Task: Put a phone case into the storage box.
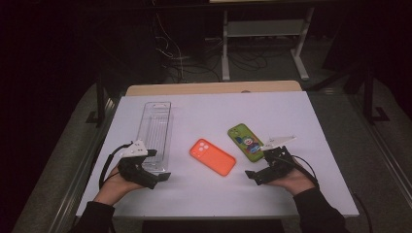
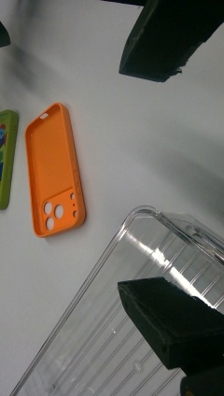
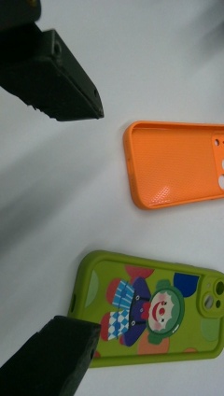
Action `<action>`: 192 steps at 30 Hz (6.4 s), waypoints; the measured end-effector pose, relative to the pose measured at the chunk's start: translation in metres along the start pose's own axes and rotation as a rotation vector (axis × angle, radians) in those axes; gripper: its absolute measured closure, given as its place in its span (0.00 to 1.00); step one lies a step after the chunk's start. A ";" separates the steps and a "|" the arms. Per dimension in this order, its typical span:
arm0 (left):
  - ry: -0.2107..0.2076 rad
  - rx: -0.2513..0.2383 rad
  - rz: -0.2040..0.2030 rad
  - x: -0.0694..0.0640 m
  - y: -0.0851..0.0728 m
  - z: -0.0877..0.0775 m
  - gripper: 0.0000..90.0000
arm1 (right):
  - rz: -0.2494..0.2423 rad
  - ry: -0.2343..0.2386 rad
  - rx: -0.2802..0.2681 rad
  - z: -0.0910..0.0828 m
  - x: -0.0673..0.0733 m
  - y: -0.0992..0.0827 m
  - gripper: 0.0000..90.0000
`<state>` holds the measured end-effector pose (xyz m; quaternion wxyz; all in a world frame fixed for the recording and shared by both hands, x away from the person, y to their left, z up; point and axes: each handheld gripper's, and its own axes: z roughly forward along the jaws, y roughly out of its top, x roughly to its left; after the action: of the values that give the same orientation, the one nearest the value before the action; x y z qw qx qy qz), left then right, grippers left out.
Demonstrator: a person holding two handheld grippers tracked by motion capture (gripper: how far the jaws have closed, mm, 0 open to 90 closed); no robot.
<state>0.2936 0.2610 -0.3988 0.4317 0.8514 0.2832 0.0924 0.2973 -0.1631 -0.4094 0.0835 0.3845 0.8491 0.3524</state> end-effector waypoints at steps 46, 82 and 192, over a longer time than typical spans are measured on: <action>-0.005 -0.014 -0.024 0.000 0.000 0.000 0.00 | -0.082 0.068 0.051 0.086 0.035 0.090 0.00; -0.001 -0.009 -0.014 0.003 -0.001 -0.002 0.00 | -0.156 -0.005 0.099 0.128 0.049 0.076 0.10; -0.355 0.087 0.276 -0.024 0.114 0.067 0.00 | -0.469 0.322 0.158 0.028 0.003 0.076 0.17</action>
<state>0.3467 0.1480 -0.3478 0.4209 0.9028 0.0874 -0.0132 0.3521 -0.1113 -0.3788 -0.0035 0.1222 0.9419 0.3129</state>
